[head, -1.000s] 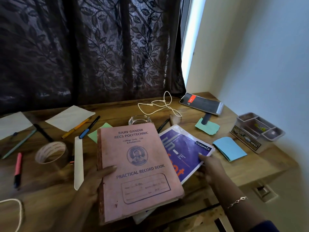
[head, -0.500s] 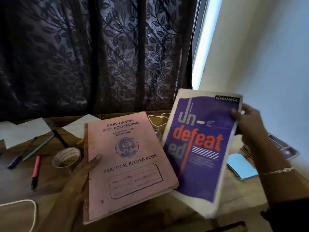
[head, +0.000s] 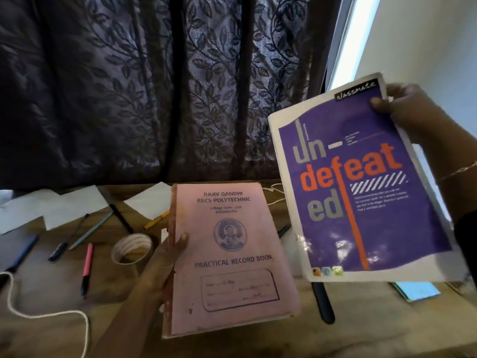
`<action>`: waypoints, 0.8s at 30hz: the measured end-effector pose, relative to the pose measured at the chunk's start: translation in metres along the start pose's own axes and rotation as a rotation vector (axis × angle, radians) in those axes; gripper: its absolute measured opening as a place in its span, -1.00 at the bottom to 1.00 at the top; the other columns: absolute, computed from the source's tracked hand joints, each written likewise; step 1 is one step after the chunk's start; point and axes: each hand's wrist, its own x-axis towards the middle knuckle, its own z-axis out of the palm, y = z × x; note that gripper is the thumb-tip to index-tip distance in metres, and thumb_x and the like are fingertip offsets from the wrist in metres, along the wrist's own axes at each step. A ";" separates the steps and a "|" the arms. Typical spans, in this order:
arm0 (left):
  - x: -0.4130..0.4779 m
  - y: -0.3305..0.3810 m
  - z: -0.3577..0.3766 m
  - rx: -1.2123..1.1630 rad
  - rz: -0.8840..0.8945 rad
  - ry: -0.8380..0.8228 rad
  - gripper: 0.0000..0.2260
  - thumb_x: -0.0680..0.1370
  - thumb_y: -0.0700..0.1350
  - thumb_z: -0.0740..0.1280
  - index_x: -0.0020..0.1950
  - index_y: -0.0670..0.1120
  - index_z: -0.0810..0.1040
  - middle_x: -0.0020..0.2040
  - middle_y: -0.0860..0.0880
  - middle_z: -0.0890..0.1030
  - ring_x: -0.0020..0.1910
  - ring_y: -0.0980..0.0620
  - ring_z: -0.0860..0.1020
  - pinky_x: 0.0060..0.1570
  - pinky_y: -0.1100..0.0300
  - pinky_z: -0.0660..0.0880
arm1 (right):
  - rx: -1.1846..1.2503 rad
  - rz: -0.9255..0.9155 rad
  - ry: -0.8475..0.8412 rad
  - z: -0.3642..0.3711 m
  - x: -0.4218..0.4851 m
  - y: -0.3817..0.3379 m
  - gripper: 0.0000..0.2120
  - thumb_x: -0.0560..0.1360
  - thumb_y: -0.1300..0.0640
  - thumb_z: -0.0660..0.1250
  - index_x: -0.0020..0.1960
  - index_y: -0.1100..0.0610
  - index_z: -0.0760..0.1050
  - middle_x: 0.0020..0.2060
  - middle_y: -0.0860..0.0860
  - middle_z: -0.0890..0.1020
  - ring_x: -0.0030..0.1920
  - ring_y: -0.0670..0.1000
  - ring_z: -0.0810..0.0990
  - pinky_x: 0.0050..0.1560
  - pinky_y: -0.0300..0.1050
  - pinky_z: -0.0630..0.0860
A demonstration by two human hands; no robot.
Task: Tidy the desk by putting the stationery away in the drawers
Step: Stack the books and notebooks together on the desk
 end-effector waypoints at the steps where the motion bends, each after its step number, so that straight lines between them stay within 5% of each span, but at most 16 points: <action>1: 0.003 0.004 0.001 0.008 -0.001 -0.044 -0.15 -0.02 0.15 0.63 0.14 -0.19 0.47 -0.11 -0.22 0.65 -0.20 -0.20 0.65 -0.29 -0.03 0.59 | 0.011 -0.005 0.004 0.002 0.005 -0.006 -0.77 0.54 0.34 0.19 -0.17 0.04 0.45 -0.55 -0.17 0.60 -0.54 -0.18 0.57 -0.46 -0.33 0.55; 7: 0.026 0.002 0.013 0.046 -0.045 0.032 -0.04 0.06 0.25 0.57 0.33 -0.12 0.37 0.14 -0.28 0.57 0.06 -0.29 0.58 0.00 -0.19 0.54 | -0.065 0.117 -0.098 0.069 0.019 0.014 -0.74 0.55 0.34 0.18 -0.25 0.11 0.44 -0.63 -0.15 0.55 -0.60 -0.21 0.51 -0.43 -0.29 0.52; 9: 0.033 0.002 0.021 0.103 -0.035 0.033 -0.13 0.11 0.31 0.52 0.27 -0.14 0.41 0.00 -0.19 0.65 -0.05 -0.16 0.64 -0.12 -0.04 0.60 | -0.094 0.191 -0.137 0.103 0.016 0.040 -0.75 0.56 0.36 0.17 -0.25 0.18 0.44 -0.60 -0.08 0.58 -0.61 -0.18 0.51 -0.47 -0.33 0.49; 12: 0.038 0.001 0.028 0.138 -0.055 0.019 -0.33 0.25 0.42 0.29 0.07 -0.10 0.48 -0.28 0.05 0.68 -0.32 0.11 0.65 -0.31 0.19 0.61 | -0.078 0.306 -0.158 0.145 0.004 0.075 -0.84 0.55 0.34 0.20 0.06 0.34 0.51 -0.22 0.19 0.63 -0.53 -0.09 0.55 -0.39 -0.21 0.53; 14: 0.042 0.000 0.028 0.064 -0.123 0.014 -0.36 0.24 0.35 0.38 0.10 -0.09 0.49 -0.20 -0.05 0.68 -0.28 0.01 0.65 -0.20 0.05 0.60 | 0.007 0.382 -0.151 0.159 -0.005 0.093 -0.78 0.56 0.33 0.17 0.16 0.37 0.48 -0.22 0.17 0.61 -0.52 -0.05 0.56 -0.43 -0.22 0.53; 18: 0.052 -0.006 0.022 0.040 -0.203 0.045 -0.67 0.47 -0.10 0.34 0.19 -0.19 0.45 -0.23 -0.14 0.67 -0.38 -0.05 0.65 -0.47 0.13 0.58 | 0.116 0.394 -0.115 0.165 -0.018 0.108 -0.85 0.57 0.32 0.17 0.04 0.29 0.50 -0.53 -0.01 0.62 -0.59 -0.11 0.55 -0.55 -0.29 0.50; 21: 0.056 -0.021 0.025 0.007 -0.255 0.044 -0.70 0.37 -0.13 0.34 0.08 -0.16 0.49 -0.22 -0.19 0.66 -0.40 -0.09 0.65 -0.50 0.11 0.57 | 0.018 0.361 -0.078 0.161 -0.014 0.119 -0.93 0.53 0.24 0.28 -0.08 0.22 0.54 -0.19 0.20 0.66 -0.38 0.05 0.64 -0.26 -0.11 0.59; 24: 0.066 -0.030 0.034 -0.020 -0.285 0.045 -0.61 0.29 -0.10 0.37 0.09 -0.16 0.50 -0.17 -0.23 0.65 -0.38 -0.13 0.65 -0.48 0.06 0.58 | -0.097 0.346 -0.071 0.146 -0.008 0.135 -0.85 0.52 0.14 0.32 -0.21 0.13 0.57 -0.23 0.13 0.65 -0.29 0.09 0.62 -0.15 -0.07 0.55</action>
